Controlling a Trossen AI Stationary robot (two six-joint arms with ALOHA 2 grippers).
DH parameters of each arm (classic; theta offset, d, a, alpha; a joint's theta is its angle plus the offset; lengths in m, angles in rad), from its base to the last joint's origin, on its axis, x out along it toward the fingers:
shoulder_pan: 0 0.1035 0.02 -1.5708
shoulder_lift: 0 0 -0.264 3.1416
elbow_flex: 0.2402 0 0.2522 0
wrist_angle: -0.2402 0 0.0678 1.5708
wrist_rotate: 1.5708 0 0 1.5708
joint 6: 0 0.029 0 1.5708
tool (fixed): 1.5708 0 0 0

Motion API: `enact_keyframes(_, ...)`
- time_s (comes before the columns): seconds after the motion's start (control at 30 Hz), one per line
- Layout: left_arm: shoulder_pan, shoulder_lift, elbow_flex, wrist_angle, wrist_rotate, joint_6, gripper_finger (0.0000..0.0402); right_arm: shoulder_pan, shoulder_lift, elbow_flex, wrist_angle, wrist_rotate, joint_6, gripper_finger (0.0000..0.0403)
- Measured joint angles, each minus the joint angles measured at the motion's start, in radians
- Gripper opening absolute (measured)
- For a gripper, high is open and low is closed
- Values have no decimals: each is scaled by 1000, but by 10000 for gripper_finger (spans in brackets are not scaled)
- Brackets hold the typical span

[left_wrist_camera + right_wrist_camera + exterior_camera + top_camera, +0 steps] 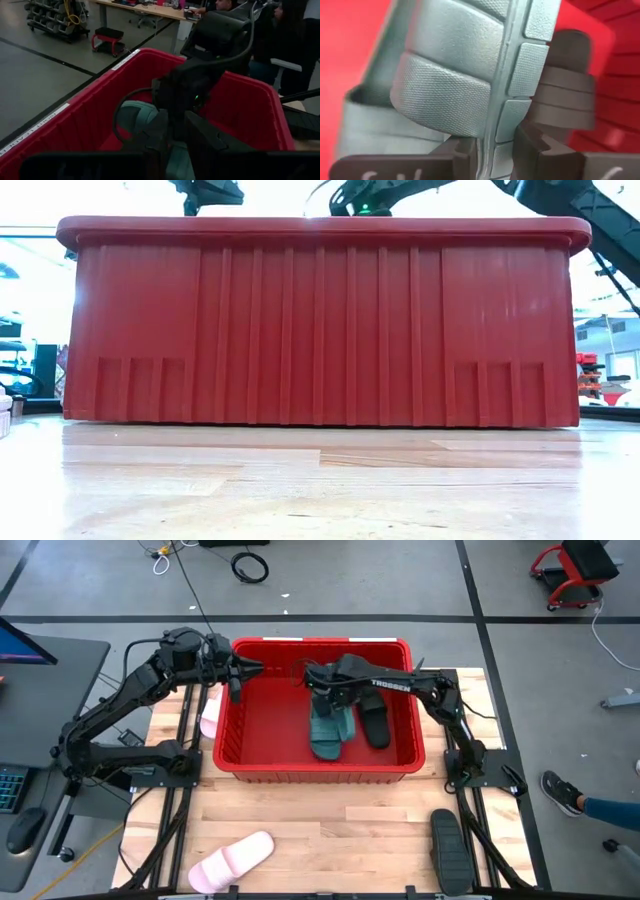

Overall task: Pick and place slides into bin
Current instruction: Put the green slide into the red bin

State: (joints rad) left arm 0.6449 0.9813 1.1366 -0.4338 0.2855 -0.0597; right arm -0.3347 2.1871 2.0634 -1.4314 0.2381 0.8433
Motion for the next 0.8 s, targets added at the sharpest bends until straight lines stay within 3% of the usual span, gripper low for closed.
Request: enact_keyframes(0.8, 0, 0, 0, 5, 0, 4, 51, 2, -31, -9, -23, 29, -34, 85)
